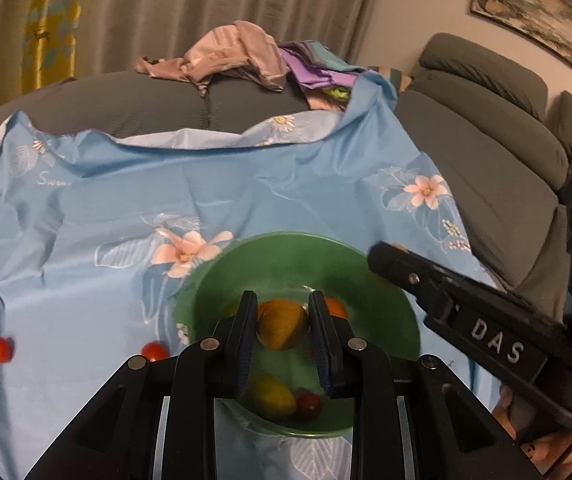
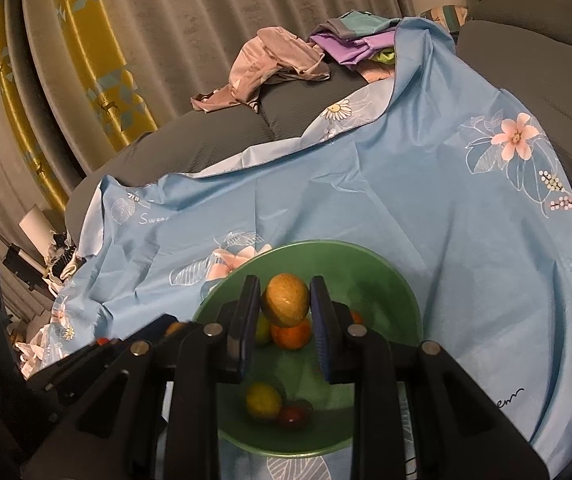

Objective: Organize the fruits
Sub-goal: 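Carry the yellow fruits over the green bowl with both tools, then lower into the bowl and open both tools to release the fruits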

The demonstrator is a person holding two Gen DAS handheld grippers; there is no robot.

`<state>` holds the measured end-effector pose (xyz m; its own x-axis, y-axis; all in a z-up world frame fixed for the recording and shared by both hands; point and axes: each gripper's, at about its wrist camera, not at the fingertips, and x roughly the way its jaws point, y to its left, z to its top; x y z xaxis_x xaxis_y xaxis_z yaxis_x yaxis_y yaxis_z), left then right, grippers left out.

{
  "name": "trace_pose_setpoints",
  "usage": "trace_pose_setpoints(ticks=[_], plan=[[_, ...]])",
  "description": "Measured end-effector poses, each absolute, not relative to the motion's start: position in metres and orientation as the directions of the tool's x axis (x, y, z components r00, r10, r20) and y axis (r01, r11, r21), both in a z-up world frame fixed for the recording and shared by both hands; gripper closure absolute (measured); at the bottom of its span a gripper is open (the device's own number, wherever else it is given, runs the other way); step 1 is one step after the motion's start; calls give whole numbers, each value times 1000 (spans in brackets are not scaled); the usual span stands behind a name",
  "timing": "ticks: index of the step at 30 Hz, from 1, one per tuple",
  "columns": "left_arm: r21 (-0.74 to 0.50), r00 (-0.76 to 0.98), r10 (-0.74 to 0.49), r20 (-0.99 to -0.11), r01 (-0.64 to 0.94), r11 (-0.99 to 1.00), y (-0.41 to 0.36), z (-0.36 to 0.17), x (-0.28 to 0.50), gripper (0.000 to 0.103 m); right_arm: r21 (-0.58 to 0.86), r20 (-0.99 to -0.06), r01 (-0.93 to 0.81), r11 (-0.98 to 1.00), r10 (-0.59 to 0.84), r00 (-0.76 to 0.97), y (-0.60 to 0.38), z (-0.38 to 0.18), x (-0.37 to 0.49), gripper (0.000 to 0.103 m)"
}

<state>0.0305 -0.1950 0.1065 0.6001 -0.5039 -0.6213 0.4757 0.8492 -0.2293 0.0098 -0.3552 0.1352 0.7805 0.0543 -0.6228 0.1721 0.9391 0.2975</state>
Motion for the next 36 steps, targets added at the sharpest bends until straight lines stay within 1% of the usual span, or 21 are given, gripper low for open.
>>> trace_pose_setpoints(ticks=[4,18,36], plan=[[-264,590,-519,-619,466,845,-190,107,36,76,279,-640,183,943,41,767,-353,132,13,76],[-300,566,-532,-630,455,838,-188,101,46,76,258,-672,202,945,24,740,-349,124,20,76],[-276,549,-483,-682,418,865,-190,81,60,76,229,-733,228,946,14,680,-348,102,35,76]])
